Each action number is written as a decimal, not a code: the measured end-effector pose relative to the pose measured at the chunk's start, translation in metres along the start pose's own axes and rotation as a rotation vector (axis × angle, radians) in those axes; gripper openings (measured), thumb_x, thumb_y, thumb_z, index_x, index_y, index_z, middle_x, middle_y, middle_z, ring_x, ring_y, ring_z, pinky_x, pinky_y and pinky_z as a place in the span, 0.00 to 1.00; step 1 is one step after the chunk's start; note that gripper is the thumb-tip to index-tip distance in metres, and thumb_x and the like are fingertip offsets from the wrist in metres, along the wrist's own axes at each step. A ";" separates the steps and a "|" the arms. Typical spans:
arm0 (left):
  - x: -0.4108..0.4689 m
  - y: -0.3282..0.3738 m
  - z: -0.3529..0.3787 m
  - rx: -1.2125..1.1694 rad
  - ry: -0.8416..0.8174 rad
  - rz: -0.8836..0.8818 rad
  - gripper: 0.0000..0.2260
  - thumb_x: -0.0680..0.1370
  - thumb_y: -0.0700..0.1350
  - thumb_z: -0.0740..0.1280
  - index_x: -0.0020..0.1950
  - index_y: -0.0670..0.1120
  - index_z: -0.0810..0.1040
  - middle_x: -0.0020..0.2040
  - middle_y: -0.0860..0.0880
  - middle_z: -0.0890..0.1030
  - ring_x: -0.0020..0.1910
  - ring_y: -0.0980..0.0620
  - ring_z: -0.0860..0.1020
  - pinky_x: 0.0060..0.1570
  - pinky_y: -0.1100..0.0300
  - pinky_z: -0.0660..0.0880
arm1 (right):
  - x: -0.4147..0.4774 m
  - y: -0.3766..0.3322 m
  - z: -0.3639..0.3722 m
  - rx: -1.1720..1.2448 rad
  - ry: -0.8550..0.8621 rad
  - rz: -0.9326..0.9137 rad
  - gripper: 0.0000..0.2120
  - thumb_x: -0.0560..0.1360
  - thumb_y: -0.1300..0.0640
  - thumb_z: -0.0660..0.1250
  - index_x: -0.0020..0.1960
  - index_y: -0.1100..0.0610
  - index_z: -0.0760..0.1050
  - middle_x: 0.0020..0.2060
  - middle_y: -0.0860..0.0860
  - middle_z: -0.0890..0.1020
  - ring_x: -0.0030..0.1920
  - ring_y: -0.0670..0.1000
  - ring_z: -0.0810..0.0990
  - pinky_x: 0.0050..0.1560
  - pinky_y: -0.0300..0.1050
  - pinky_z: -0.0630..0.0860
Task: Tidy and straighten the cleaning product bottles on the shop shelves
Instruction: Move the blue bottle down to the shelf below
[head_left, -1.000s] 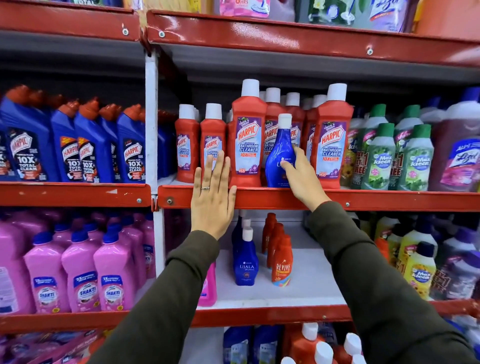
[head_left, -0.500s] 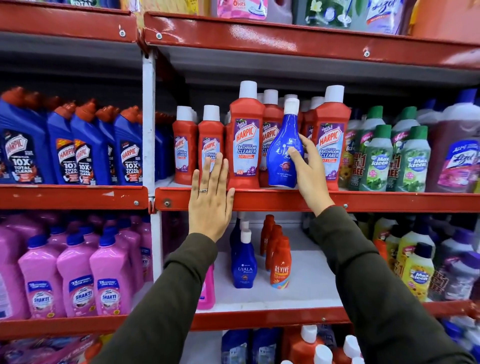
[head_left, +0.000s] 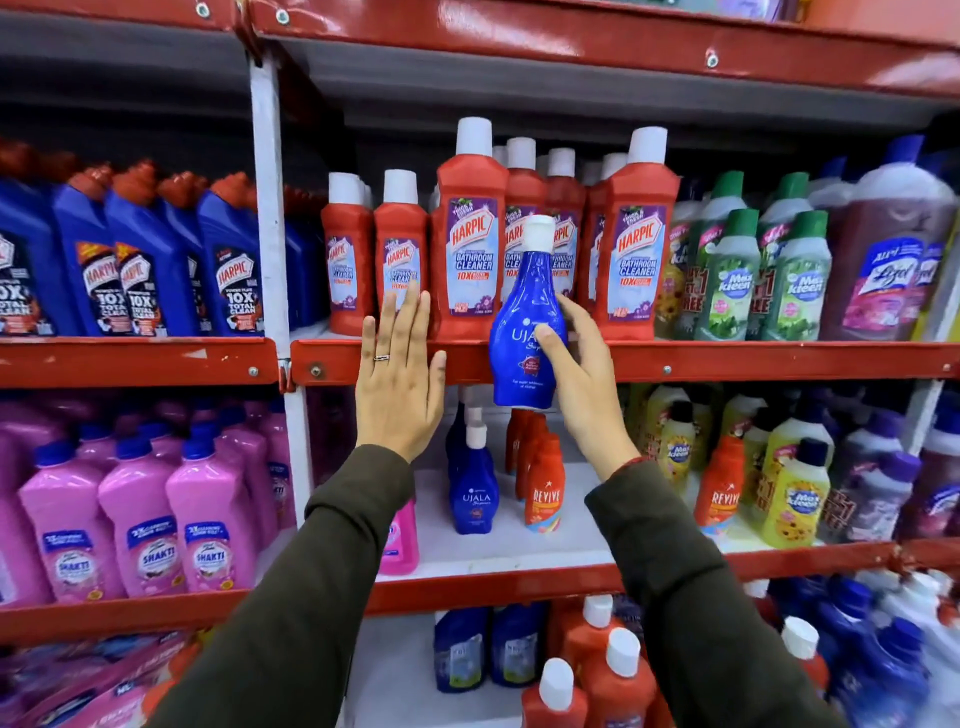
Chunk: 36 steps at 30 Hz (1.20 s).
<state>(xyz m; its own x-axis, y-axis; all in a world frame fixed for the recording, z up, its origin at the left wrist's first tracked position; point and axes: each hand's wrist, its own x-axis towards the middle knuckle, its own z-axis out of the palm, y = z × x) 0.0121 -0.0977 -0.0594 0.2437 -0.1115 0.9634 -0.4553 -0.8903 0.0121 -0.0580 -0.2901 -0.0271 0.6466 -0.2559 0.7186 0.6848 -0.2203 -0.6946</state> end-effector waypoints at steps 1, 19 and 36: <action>-0.007 0.000 0.000 -0.008 0.003 -0.007 0.26 0.85 0.48 0.50 0.84 0.43 0.53 0.84 0.46 0.55 0.83 0.52 0.41 0.82 0.51 0.40 | -0.009 0.004 0.001 -0.009 -0.005 0.000 0.21 0.81 0.55 0.65 0.73 0.54 0.69 0.70 0.51 0.75 0.70 0.49 0.75 0.69 0.50 0.74; -0.198 -0.017 0.041 0.021 -0.238 -0.143 0.34 0.83 0.48 0.54 0.83 0.44 0.39 0.84 0.42 0.50 0.83 0.49 0.40 0.82 0.48 0.41 | -0.146 0.137 0.022 -0.156 -0.157 0.208 0.21 0.81 0.56 0.67 0.72 0.47 0.70 0.66 0.48 0.76 0.67 0.49 0.77 0.61 0.57 0.80; -0.244 -0.009 0.060 0.184 -0.346 -0.126 0.32 0.83 0.50 0.50 0.83 0.39 0.40 0.83 0.39 0.41 0.83 0.47 0.36 0.81 0.49 0.43 | -0.142 0.195 0.030 -0.143 -0.184 0.314 0.23 0.81 0.60 0.67 0.73 0.50 0.66 0.69 0.50 0.72 0.69 0.47 0.73 0.55 0.29 0.78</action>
<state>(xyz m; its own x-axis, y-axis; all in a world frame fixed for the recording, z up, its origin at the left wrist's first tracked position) 0.0078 -0.0887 -0.3101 0.5755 -0.1103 0.8103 -0.2499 -0.9672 0.0458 -0.0060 -0.2682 -0.2633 0.8756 -0.1614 0.4553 0.3990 -0.2899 -0.8699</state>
